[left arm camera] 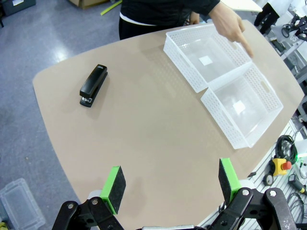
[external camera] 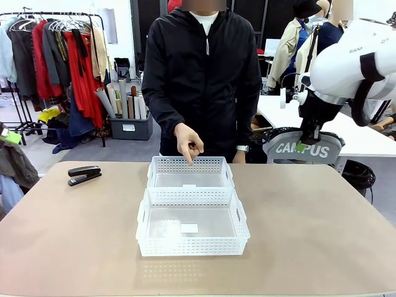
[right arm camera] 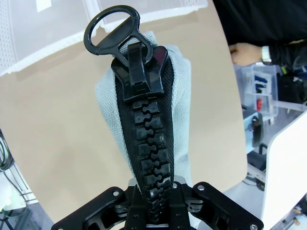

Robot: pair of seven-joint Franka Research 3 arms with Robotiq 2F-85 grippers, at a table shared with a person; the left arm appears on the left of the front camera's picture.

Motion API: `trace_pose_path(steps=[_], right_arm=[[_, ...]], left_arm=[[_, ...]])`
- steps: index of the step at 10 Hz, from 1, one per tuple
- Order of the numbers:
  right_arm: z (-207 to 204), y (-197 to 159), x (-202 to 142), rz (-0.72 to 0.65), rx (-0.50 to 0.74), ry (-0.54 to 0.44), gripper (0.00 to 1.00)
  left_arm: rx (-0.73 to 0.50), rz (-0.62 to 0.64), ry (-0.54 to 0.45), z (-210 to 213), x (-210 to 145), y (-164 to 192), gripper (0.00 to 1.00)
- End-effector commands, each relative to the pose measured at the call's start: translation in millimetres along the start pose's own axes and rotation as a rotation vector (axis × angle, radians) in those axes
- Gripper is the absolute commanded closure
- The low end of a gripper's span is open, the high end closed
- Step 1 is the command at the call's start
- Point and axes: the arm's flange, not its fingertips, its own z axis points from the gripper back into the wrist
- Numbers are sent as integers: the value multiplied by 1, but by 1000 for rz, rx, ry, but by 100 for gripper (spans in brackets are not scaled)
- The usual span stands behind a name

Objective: Distribute items into two baskets.
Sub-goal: Move the picked Pencil pouch towards the Organizing basket indicated by the person, stopping as directed.

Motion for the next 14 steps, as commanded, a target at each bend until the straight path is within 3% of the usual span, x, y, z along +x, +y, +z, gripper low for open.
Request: trace_pose_path(steps=[1,6,14], right_arm=[[-2,-9,14,-21,-9,-29,100],[-26,-22,37,-3,10,-66,100],[-73,-35,66,20,61,-47,100]], left_arm=[[0,0,-1,0,0,0,0],[0,0,-1,0,0,0,0],[0,0,-1,0,0,0,0]])
